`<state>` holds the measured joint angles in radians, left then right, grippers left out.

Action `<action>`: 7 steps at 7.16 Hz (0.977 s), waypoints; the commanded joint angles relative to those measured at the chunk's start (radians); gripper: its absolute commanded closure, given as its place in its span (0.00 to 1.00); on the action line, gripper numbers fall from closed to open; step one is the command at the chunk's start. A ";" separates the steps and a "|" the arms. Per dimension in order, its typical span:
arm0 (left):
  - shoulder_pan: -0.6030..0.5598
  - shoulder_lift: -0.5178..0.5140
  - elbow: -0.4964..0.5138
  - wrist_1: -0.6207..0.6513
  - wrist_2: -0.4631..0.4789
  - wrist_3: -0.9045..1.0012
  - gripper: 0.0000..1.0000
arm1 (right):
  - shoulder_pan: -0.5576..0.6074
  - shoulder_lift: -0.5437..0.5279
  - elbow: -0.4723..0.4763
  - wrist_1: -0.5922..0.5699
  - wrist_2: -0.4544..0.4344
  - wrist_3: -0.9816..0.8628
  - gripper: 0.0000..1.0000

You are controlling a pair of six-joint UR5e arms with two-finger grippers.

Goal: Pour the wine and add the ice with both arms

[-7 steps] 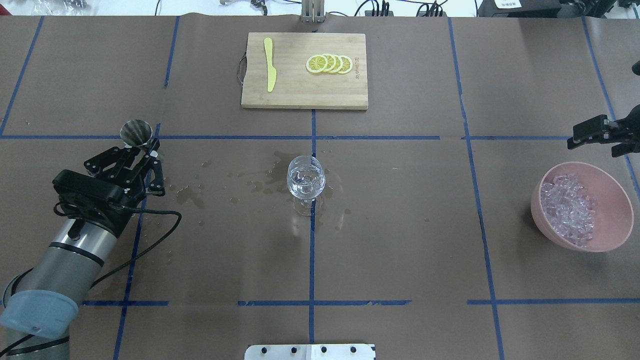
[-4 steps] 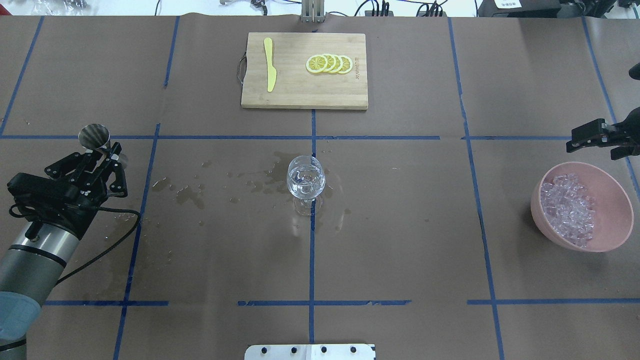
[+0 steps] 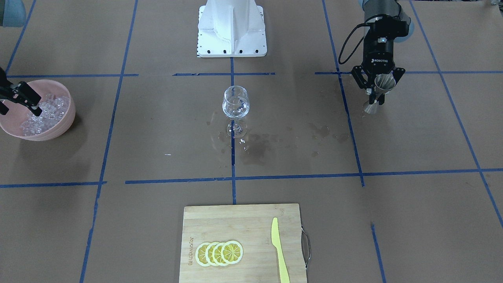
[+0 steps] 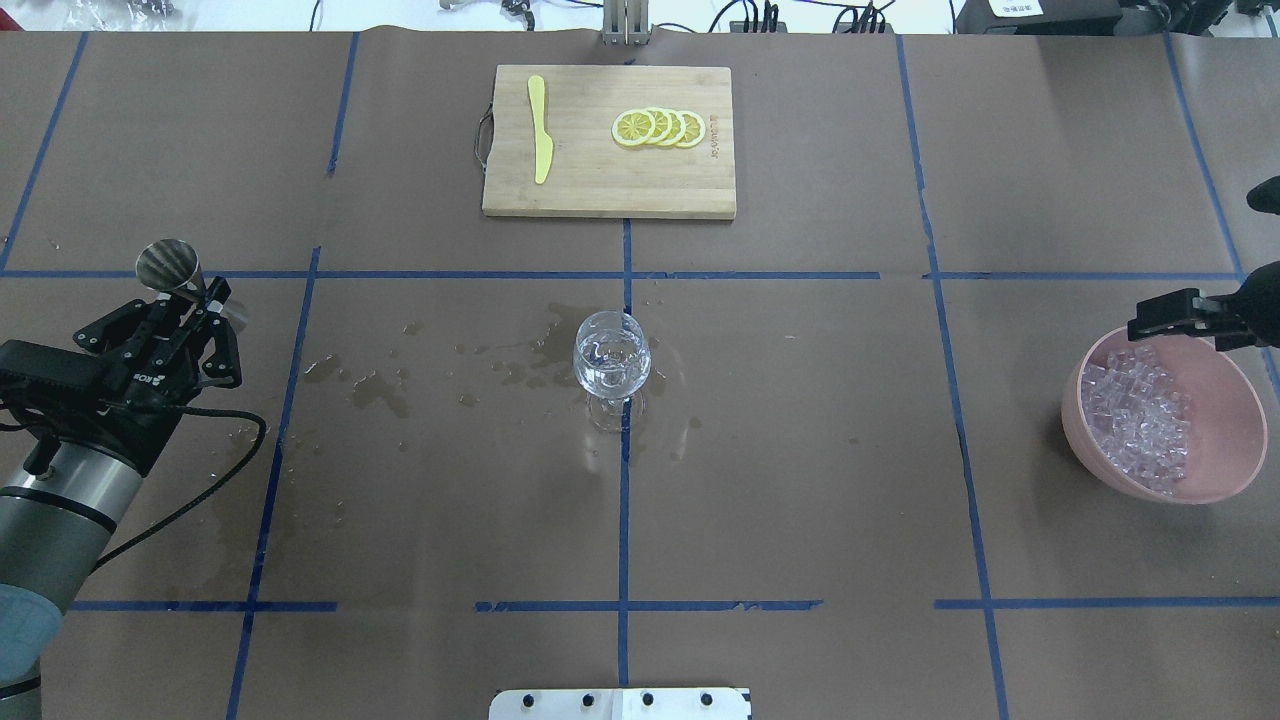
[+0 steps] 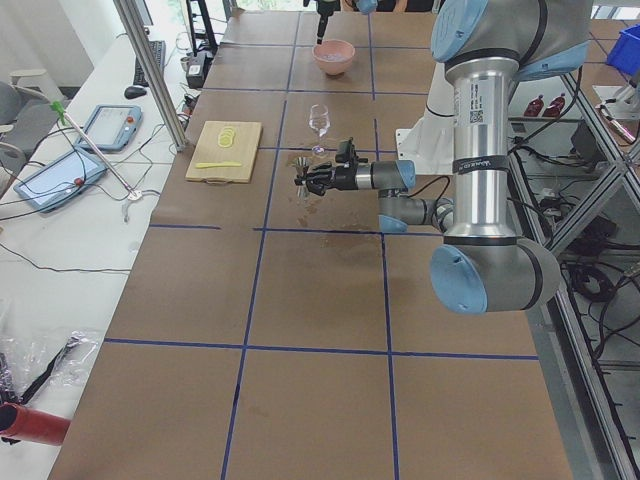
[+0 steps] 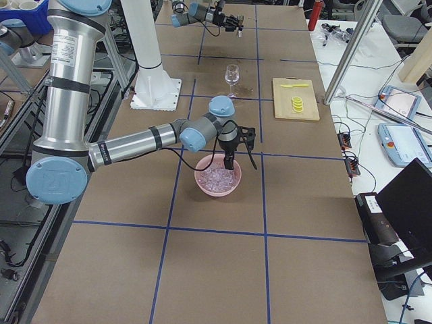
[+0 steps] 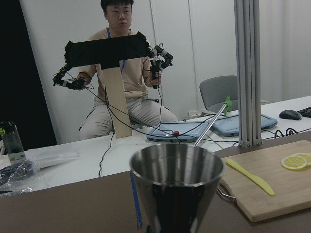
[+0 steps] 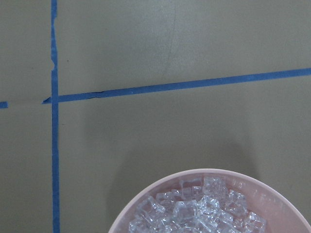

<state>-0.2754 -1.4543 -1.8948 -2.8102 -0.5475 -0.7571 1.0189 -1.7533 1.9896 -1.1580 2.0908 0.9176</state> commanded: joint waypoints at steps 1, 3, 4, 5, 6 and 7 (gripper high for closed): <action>-0.001 0.003 0.008 -0.005 0.000 -0.054 1.00 | -0.068 -0.026 -0.006 0.029 -0.079 0.013 0.00; -0.001 0.006 0.042 -0.005 0.008 -0.106 1.00 | -0.094 -0.037 -0.008 0.031 -0.084 0.013 0.00; -0.001 0.006 0.063 -0.003 0.012 -0.107 1.00 | -0.109 -0.038 -0.011 0.031 -0.086 0.015 0.00; -0.001 0.006 0.062 -0.003 0.012 -0.107 1.00 | -0.117 -0.047 -0.020 0.031 -0.084 0.017 0.00; -0.001 0.006 0.057 -0.003 0.012 -0.105 1.00 | -0.126 -0.051 -0.032 0.031 -0.084 0.015 0.00; -0.001 0.006 0.054 -0.003 0.012 -0.105 1.00 | -0.138 -0.051 -0.050 0.031 -0.086 0.017 0.00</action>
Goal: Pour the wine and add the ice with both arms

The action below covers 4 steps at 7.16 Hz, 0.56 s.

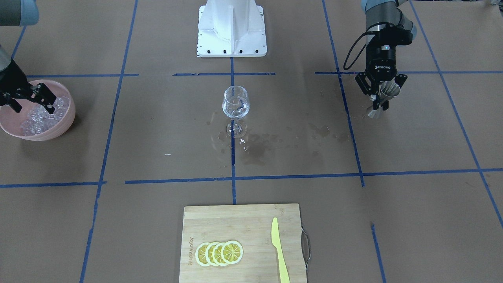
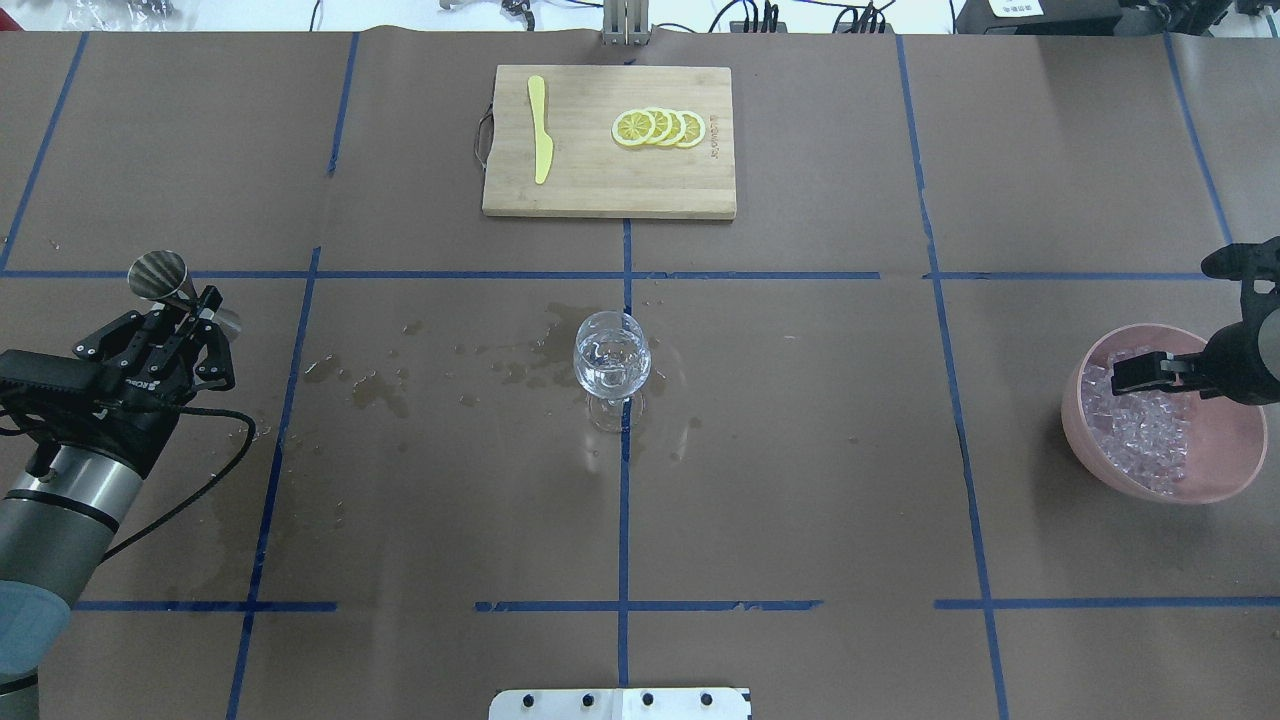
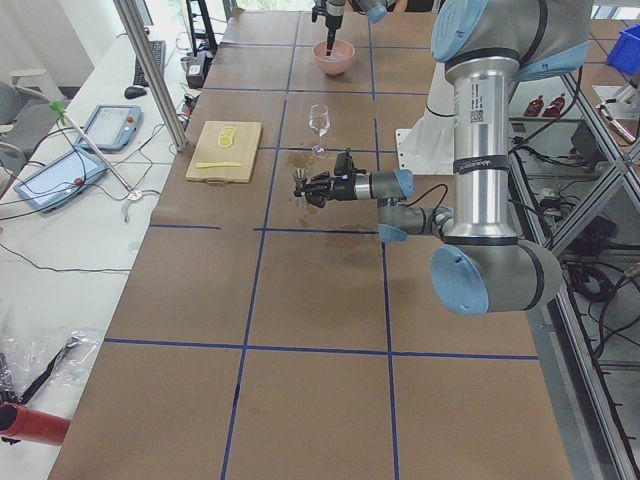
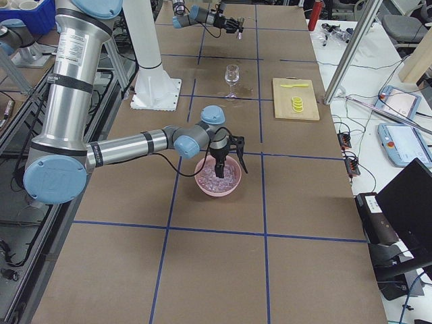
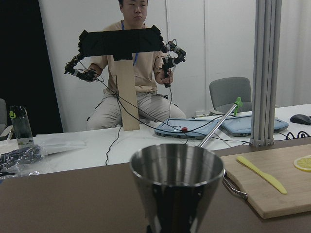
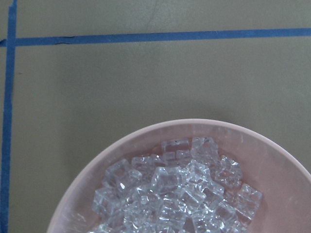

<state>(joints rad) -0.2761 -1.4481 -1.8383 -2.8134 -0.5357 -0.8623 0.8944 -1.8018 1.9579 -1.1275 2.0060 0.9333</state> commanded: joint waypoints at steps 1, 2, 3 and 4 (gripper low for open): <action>0.000 0.000 -0.003 0.000 -0.001 0.000 1.00 | -0.017 -0.002 -0.020 0.000 0.000 -0.001 0.00; 0.000 0.000 0.002 0.000 -0.001 0.002 1.00 | -0.020 -0.004 -0.020 0.000 0.003 -0.002 0.00; 0.000 0.000 0.001 0.002 -0.004 0.002 1.00 | -0.028 -0.010 -0.020 -0.003 0.008 -0.002 0.00; 0.000 0.000 -0.002 0.002 -0.007 0.002 1.00 | -0.038 -0.011 -0.020 -0.006 0.013 -0.002 0.01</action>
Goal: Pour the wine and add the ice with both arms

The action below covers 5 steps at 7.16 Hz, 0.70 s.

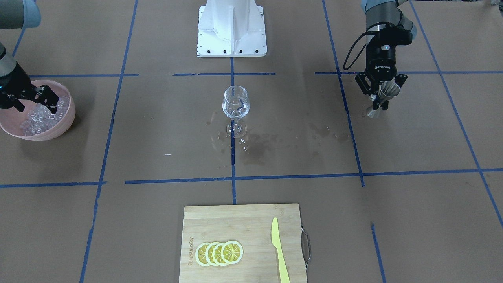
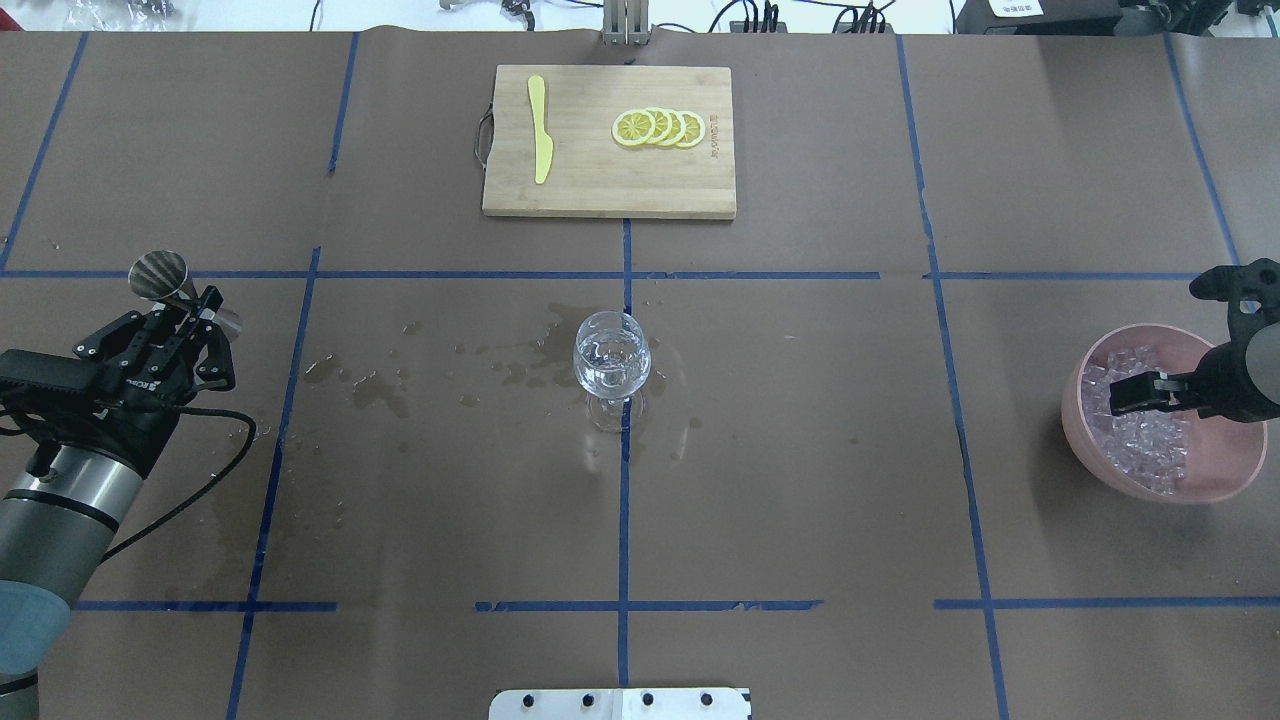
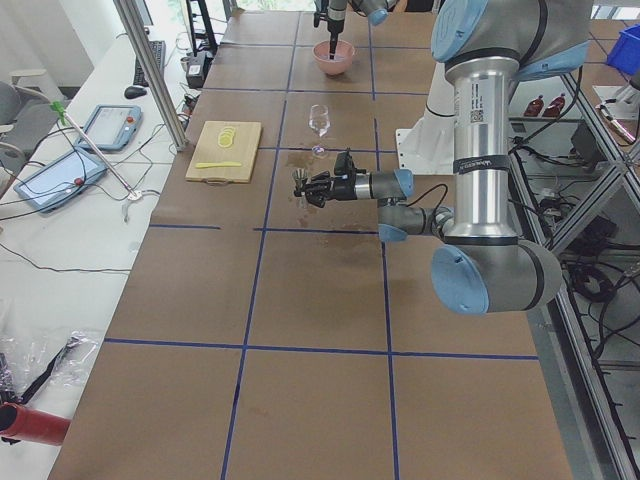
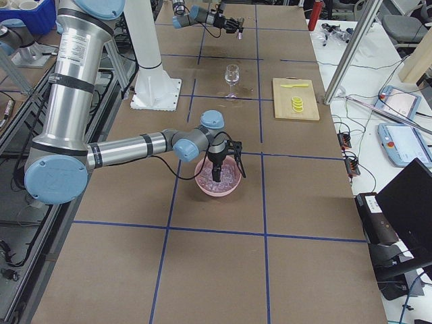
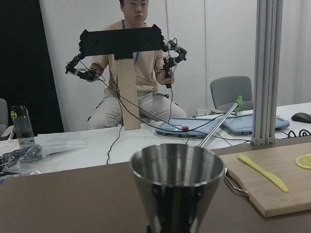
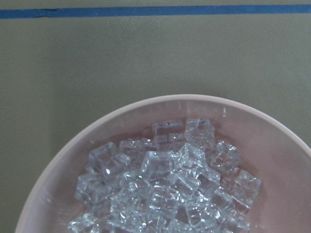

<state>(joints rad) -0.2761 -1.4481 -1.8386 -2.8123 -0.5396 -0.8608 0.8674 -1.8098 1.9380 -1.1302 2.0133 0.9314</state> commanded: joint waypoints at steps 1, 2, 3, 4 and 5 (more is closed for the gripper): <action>0.000 0.000 -0.004 0.001 -0.005 0.002 1.00 | -0.022 -0.005 -0.001 -0.006 0.008 0.000 0.01; 0.000 0.000 -0.004 0.001 -0.006 0.002 1.00 | -0.024 -0.008 -0.001 -0.008 0.010 0.000 0.08; 0.000 -0.001 -0.005 0.001 -0.007 0.002 1.00 | -0.024 -0.008 -0.001 -0.008 0.010 0.000 0.24; 0.000 0.000 -0.005 0.001 -0.007 0.002 1.00 | -0.024 -0.008 -0.002 -0.010 0.010 0.000 0.40; 0.000 -0.001 -0.005 0.001 -0.007 0.002 1.00 | -0.024 -0.008 -0.004 -0.008 0.010 -0.003 0.57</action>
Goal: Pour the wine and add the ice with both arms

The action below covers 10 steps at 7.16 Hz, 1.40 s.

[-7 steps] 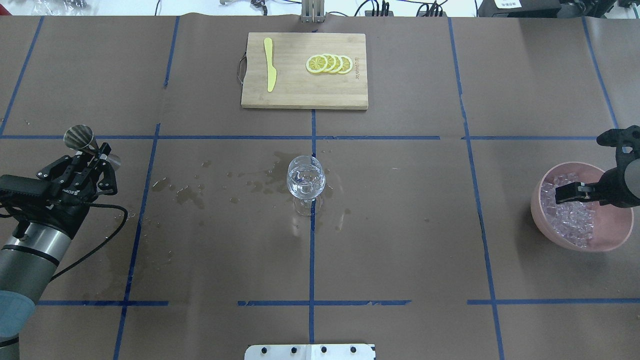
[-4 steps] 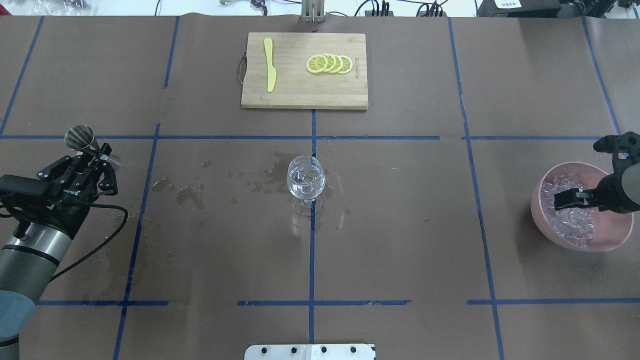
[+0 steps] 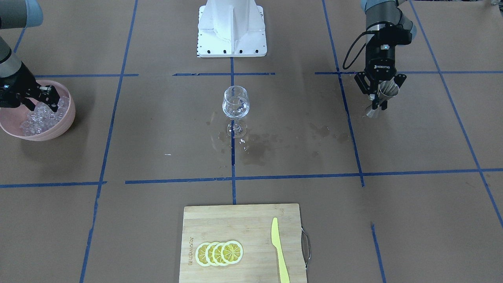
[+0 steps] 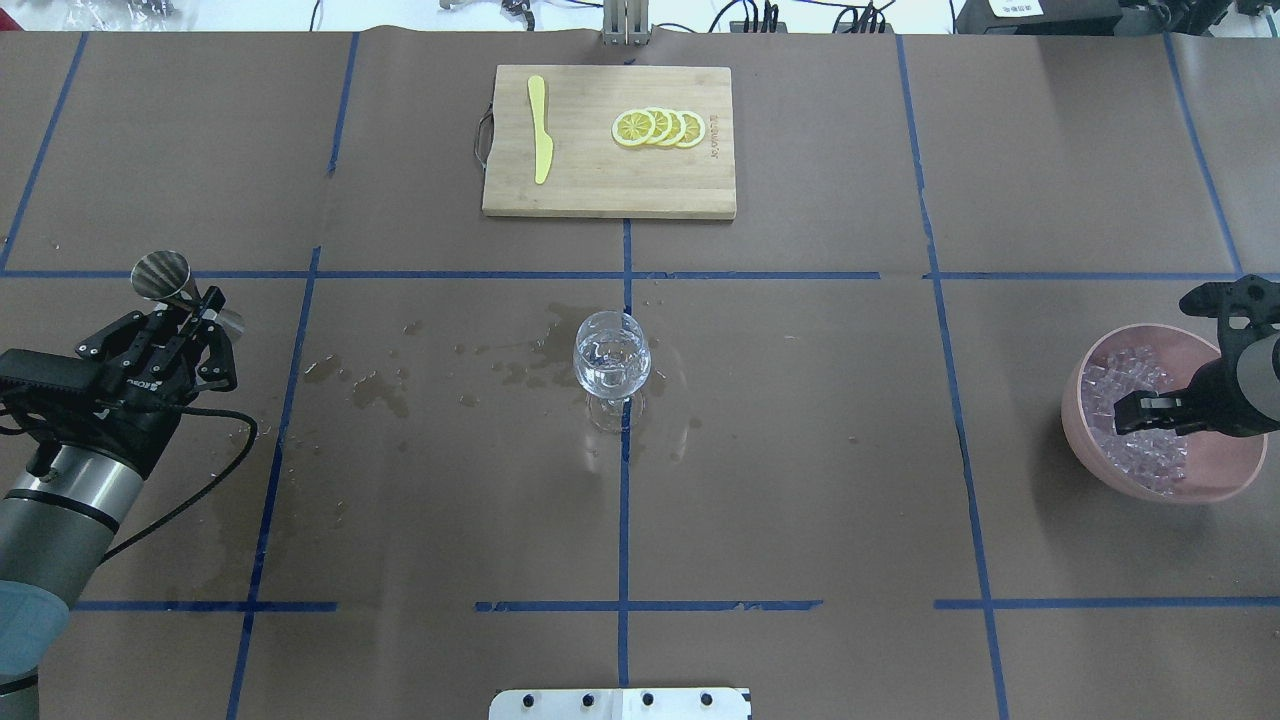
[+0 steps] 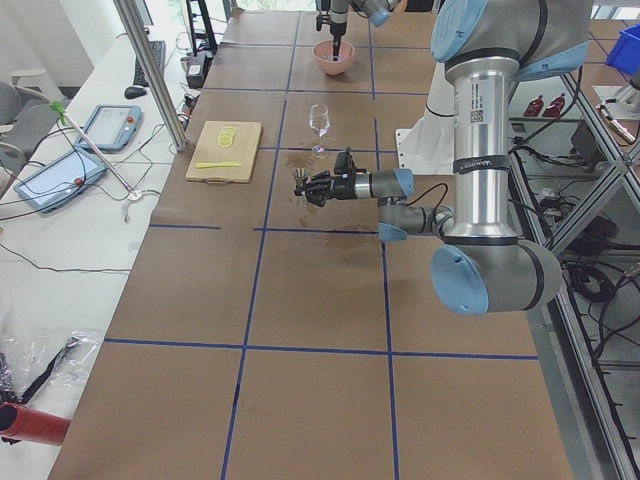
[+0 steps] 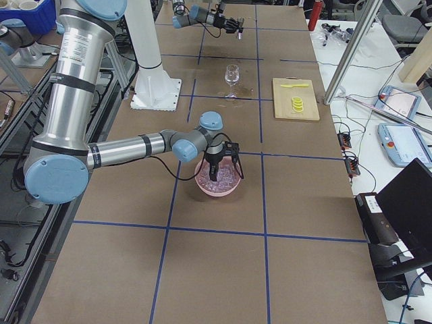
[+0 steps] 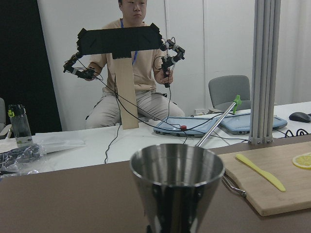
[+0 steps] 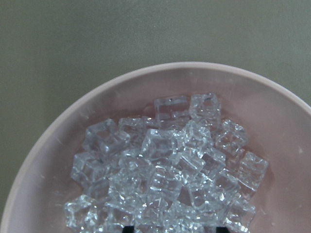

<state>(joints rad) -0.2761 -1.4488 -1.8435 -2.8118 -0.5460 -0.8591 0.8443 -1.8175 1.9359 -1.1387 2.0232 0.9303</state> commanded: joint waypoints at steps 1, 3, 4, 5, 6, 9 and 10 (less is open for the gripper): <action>0.000 -0.001 0.000 0.000 0.000 0.000 1.00 | 0.001 0.000 -0.002 -0.001 0.000 -0.010 0.76; 0.002 -0.001 0.013 0.000 0.001 -0.003 1.00 | 0.006 -0.002 0.008 0.000 0.000 -0.011 1.00; 0.002 -0.001 0.017 0.003 0.001 -0.003 1.00 | 0.009 -0.003 0.023 0.000 0.005 -0.011 1.00; 0.003 -0.001 0.036 0.003 0.001 -0.003 1.00 | 0.031 -0.005 0.044 0.000 0.049 -0.011 1.00; 0.005 -0.001 0.056 0.003 0.003 -0.008 1.00 | 0.065 -0.005 0.060 -0.001 0.092 -0.011 1.00; 0.014 -0.001 0.119 0.008 0.011 -0.185 1.00 | 0.127 -0.006 0.110 0.000 0.129 -0.011 1.00; 0.023 -0.002 0.136 0.009 0.026 -0.239 1.00 | 0.142 -0.006 0.124 0.000 0.135 -0.011 1.00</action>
<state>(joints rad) -0.2621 -1.4500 -1.7284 -2.8041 -0.5331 -1.0324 0.9648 -1.8236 2.0405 -1.1383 2.1493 0.9188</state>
